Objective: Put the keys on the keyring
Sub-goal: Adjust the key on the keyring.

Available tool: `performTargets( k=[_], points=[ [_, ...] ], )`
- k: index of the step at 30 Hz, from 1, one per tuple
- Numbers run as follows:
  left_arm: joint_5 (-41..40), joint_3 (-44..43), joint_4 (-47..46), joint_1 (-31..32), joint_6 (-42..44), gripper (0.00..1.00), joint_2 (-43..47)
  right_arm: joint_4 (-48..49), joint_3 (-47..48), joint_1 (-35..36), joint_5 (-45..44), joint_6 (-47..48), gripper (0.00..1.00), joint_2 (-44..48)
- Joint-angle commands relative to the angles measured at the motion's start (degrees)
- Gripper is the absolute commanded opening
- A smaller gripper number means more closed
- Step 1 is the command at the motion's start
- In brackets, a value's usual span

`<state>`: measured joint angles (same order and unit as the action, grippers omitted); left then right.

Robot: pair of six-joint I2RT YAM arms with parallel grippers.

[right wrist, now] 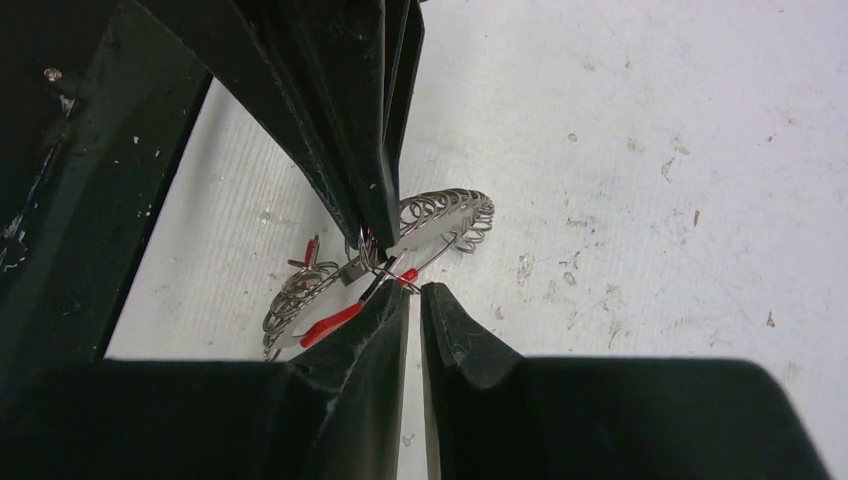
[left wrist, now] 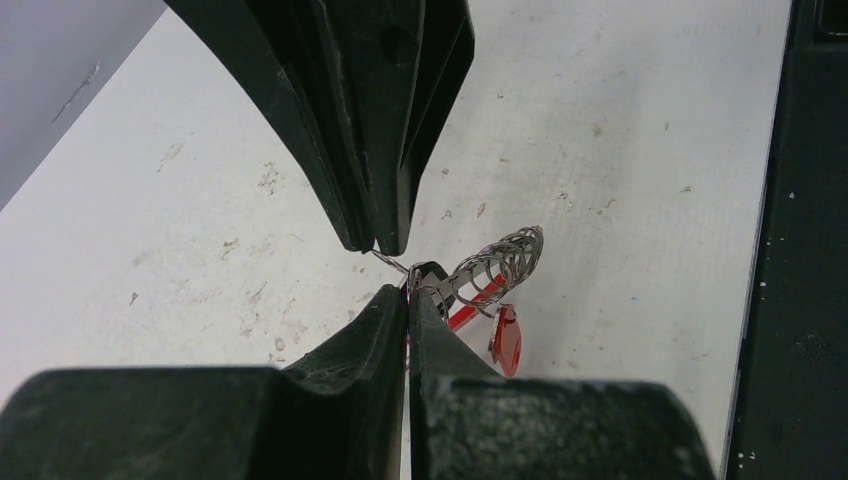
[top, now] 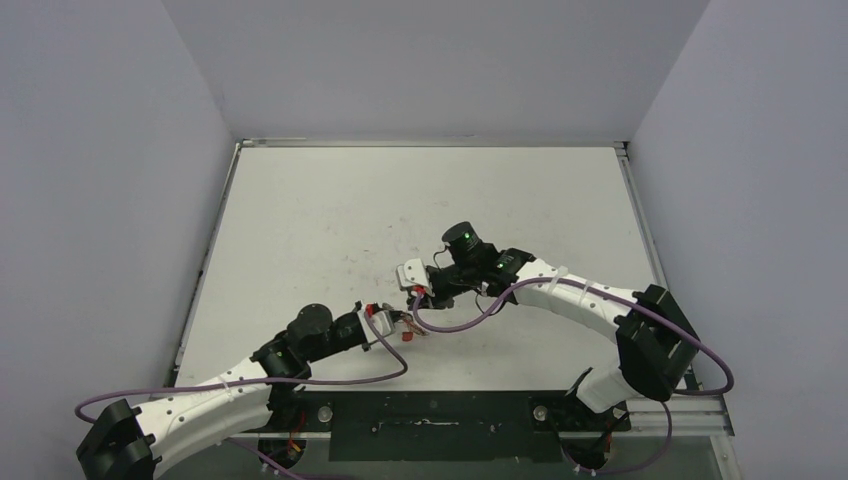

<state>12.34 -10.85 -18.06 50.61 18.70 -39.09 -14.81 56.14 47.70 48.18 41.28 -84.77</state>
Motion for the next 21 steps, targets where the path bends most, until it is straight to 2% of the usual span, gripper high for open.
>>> performTargets(
  k=[1, 5, 21],
  points=[
    [0.32, -0.93, -1.76, 0.1, 0.64, 0.0, 0.99, -3.81, 3.02, 0.37, 3.24, 4.98, 0.1, -1.49],
    [0.29, -0.84, -1.62, 0.11, 0.64, 0.0, 1.07, -4.18, 2.7, 0.29, 3.58, 5.74, 0.0, -1.23],
    [0.95, -0.44, -2.89, 0.11, 0.36, 0.0, 2.07, -5.04, 1.57, -0.4, 0.53, 3.55, 0.0, -2.68]
  ],
)
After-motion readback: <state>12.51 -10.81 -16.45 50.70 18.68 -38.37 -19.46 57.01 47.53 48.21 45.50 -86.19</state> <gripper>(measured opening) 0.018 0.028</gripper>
